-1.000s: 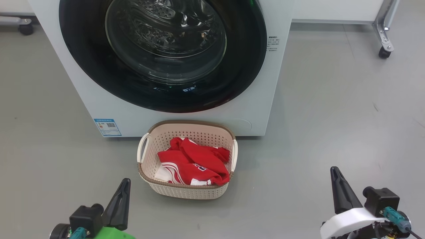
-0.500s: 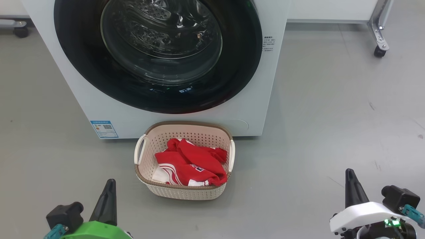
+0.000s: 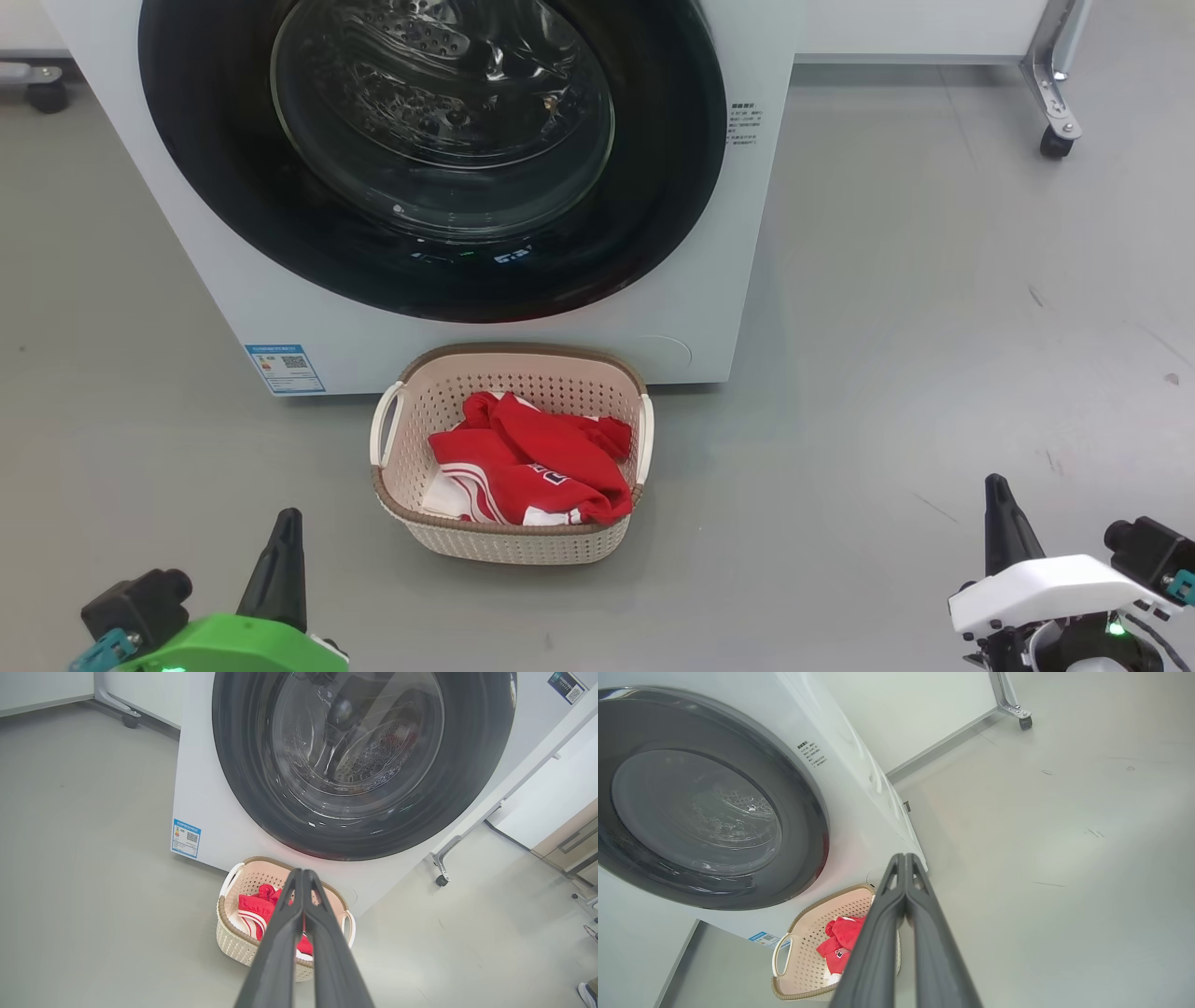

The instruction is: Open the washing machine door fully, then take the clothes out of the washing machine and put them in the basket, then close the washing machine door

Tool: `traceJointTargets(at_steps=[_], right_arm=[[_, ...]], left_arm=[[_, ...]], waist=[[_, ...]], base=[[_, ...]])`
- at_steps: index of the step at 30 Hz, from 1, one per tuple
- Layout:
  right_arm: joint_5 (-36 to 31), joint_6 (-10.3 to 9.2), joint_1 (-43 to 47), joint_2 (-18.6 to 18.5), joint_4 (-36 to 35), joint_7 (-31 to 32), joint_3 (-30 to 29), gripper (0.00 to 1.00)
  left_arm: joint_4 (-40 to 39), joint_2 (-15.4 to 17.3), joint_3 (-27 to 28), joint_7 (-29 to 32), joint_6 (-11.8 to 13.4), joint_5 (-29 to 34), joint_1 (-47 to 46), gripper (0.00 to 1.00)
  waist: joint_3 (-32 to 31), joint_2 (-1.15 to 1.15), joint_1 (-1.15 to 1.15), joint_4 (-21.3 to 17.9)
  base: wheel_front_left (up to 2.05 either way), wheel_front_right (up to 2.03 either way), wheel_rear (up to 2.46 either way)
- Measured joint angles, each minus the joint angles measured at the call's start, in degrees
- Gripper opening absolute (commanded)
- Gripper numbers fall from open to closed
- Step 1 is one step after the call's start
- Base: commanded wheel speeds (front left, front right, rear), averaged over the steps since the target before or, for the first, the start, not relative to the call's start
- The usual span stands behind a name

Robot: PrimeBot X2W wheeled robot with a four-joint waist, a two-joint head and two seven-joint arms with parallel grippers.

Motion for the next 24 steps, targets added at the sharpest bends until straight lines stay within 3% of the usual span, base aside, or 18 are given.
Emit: traceJointTargets(at_steps=[24], right_arm=[[18.3, 2.82, -2.7, 0.3, 2.4, 3.6, -3.7, 0.00]], left_arm=[[2.8, -0.3, 3.8, 3.5, -2.1, -18.1, -2.0, 0.00]], waist=[[-0.2, 0.00, 0.00, -1.3]], base=[[0.00, 0.00, 0.00]])
